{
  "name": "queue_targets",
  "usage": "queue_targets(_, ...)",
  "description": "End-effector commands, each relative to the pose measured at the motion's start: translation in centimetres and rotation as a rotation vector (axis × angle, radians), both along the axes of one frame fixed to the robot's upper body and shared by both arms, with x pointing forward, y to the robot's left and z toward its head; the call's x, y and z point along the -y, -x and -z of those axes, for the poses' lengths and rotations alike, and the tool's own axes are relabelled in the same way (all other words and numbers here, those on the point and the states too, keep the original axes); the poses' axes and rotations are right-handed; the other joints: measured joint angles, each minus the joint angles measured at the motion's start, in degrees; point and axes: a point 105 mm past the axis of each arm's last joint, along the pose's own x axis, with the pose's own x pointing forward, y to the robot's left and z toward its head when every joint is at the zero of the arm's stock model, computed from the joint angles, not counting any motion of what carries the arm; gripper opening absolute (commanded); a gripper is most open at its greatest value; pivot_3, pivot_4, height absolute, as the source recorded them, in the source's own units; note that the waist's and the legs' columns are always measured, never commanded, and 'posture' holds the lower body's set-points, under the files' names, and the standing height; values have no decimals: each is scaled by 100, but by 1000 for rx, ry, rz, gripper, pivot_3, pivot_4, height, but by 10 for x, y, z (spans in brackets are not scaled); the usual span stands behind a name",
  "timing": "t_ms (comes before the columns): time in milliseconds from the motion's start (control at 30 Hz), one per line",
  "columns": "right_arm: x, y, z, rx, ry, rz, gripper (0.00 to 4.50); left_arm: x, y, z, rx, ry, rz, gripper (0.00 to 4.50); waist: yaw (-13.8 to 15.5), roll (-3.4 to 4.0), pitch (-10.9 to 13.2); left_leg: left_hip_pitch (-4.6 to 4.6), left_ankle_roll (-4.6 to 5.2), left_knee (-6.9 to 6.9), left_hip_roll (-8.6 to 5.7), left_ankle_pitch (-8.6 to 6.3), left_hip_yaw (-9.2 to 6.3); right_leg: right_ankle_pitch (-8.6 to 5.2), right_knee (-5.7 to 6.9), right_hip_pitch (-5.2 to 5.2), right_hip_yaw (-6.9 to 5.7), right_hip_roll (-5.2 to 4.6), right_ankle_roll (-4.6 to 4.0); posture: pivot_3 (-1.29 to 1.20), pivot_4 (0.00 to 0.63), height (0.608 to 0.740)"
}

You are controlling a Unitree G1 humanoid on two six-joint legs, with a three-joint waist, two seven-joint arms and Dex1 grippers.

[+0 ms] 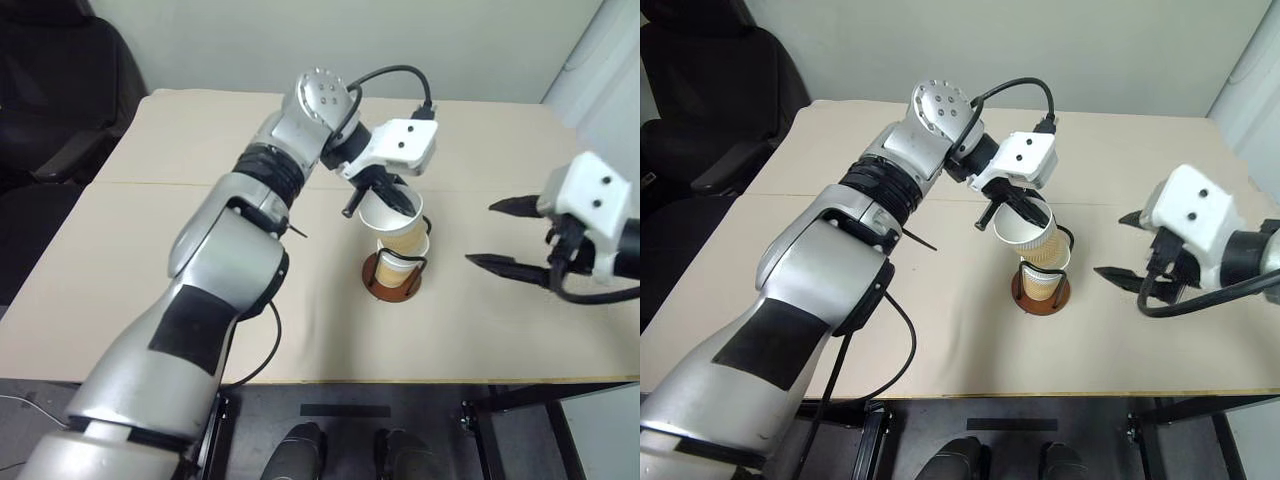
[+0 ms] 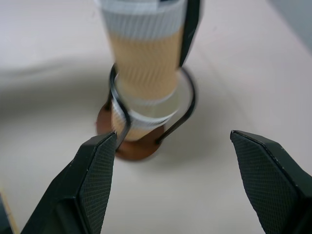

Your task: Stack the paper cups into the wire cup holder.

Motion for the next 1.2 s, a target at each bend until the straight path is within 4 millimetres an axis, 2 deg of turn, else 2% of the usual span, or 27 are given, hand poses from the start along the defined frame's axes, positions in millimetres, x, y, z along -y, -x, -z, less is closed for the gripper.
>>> queue_targets(33, 4, 9, -26, 72, -11, 4, 3781, 4, 5, -5, 4, 8, 43, 18, 0, 0, 0, 0, 0, 0, -1, 0, 0, 0, 0, 0, 0, 0, 0, 0, 150, 740)
queue_targets(300, 1, 24, -37, 64, -31, -6, 3781, 7, 7, -3, 2, 0, 54, 18, 3, 0, 0, 0, 0, 0, -1, 0, 1, -2, 1, 0, 2, 0, 3, 0, 150, 740)
queue_targets(1033, 4, 25, -35, 70, -43, 33, 3781, 7, 1, 5, 39, -35, 18, 18, 4, 0, 0, 1, 6, 5, -1, -3, 6, -5, 7, -2, 7, 0, 8, 0, 150, 740)
queue_targets(1133, 4, 24, -34, 68, -41, 35, 3781, 8, 1, 3, 29, -18, 14, 647, 4, 0, 0, 1, 6, 5, -2, -3, 6, -5, 7, -3, 7, 0, 8, 0, 150, 740)
queue_targets(1200, 4, 24, -33, 66, -39, 37, 3781, 9, 1, 2, 31, -6, 15, 1251, 4, 0, 0, 0, 6, 5, -2, -4, 6, -5, 8, -3, 7, 0, 8, 0, 150, 740)
